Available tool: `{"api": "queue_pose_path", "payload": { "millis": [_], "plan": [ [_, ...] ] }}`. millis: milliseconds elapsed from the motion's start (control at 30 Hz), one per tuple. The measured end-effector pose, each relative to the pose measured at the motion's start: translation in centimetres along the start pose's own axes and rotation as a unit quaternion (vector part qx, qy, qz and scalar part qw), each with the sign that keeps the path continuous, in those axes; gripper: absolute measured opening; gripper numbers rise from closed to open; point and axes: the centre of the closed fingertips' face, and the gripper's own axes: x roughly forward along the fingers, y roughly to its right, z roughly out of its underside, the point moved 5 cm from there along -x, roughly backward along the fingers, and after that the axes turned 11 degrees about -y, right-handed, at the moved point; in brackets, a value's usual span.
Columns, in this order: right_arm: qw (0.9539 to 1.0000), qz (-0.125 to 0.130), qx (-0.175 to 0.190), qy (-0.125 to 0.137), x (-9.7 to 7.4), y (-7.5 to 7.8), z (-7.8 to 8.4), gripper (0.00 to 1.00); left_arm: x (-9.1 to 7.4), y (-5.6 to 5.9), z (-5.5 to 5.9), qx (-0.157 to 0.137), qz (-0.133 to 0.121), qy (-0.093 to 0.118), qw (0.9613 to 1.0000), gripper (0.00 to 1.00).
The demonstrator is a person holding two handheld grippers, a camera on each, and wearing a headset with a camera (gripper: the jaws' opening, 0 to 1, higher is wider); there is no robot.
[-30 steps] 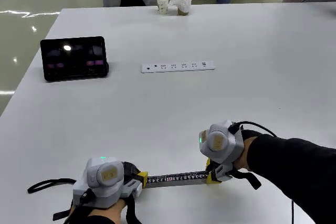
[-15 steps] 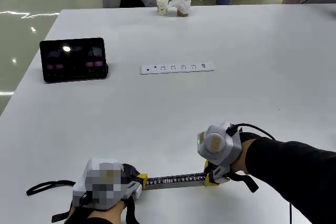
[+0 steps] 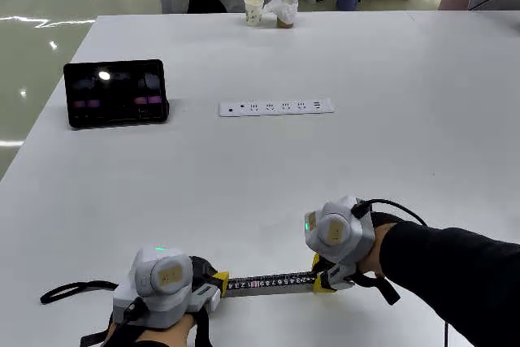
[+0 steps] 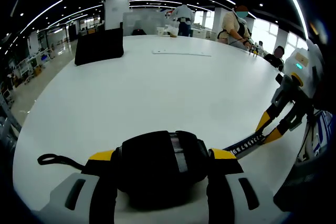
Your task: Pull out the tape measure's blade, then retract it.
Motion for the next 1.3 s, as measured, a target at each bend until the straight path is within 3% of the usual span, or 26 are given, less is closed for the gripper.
{"api": "queue_pose_path", "payload": {
  "millis": [500,700,933,1300],
  "plan": [
    [1.0000,0.003,0.002,0.002,0.2,0.0,-0.9,0.12,0.1,-0.1,0.0,0.000,0.002,-0.001,1.0000,0.64],
    [0.9999,0.006,-0.010,0.010,0.3,0.0,-1.4,0.12,0.1,0.0,-0.1,0.001,0.003,-0.001,1.0000,0.64],
    [0.9998,0.002,-0.001,0.021,0.4,0.0,-1.9,0.11,0.0,0.0,-0.1,0.001,0.003,-0.001,1.0000,0.64],
    [0.9998,0.004,-0.011,0.017,0.5,0.1,-2.3,0.11,-0.1,0.0,0.0,0.000,0.003,-0.003,1.0000,0.64]
  ]
}}
